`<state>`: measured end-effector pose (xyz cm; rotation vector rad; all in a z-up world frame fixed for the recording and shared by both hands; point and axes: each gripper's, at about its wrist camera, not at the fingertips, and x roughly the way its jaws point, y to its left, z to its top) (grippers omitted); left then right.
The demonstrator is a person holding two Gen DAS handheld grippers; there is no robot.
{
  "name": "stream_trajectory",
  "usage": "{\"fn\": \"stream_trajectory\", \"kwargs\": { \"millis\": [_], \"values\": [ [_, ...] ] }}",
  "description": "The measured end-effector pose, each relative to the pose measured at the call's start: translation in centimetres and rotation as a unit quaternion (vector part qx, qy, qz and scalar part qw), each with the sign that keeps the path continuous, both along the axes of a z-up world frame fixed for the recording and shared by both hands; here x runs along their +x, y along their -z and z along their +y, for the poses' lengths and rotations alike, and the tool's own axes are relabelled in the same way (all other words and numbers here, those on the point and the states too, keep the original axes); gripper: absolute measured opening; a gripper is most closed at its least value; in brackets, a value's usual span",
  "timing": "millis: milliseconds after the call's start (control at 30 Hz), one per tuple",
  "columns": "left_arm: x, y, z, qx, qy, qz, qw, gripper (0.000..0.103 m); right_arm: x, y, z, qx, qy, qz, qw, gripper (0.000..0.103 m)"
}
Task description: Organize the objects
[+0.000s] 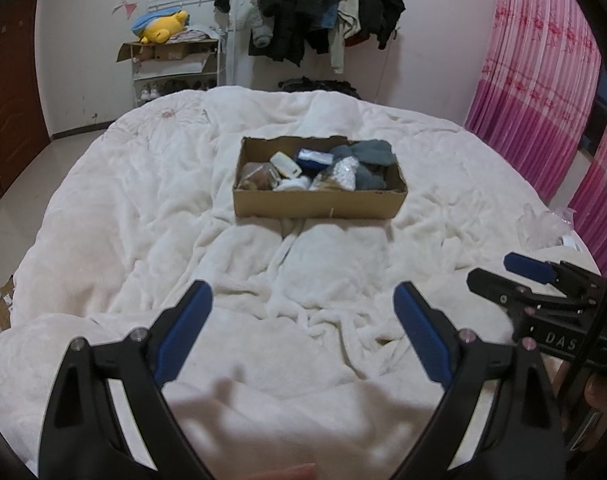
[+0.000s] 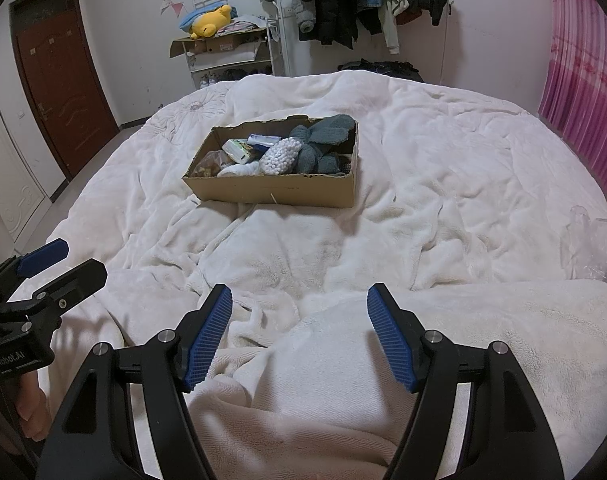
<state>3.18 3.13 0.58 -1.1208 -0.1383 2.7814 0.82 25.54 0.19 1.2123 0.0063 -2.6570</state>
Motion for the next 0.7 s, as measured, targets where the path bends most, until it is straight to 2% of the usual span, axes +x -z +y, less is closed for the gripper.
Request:
{"fn": "stream_trajectory", "kwargs": {
  "millis": [467,700],
  "values": [
    [0.02,0.03,0.16,-0.004,0.004,0.0,1.0,0.093,-0.02,0.02,0.02,0.0,0.0,0.0,1.0,0.073],
    [0.52,-0.33,0.86,-0.013,0.022,0.015,0.9996,0.093,0.0,0.03,0.03,0.001,0.001,0.001,1.0,0.073]
  ]
}}
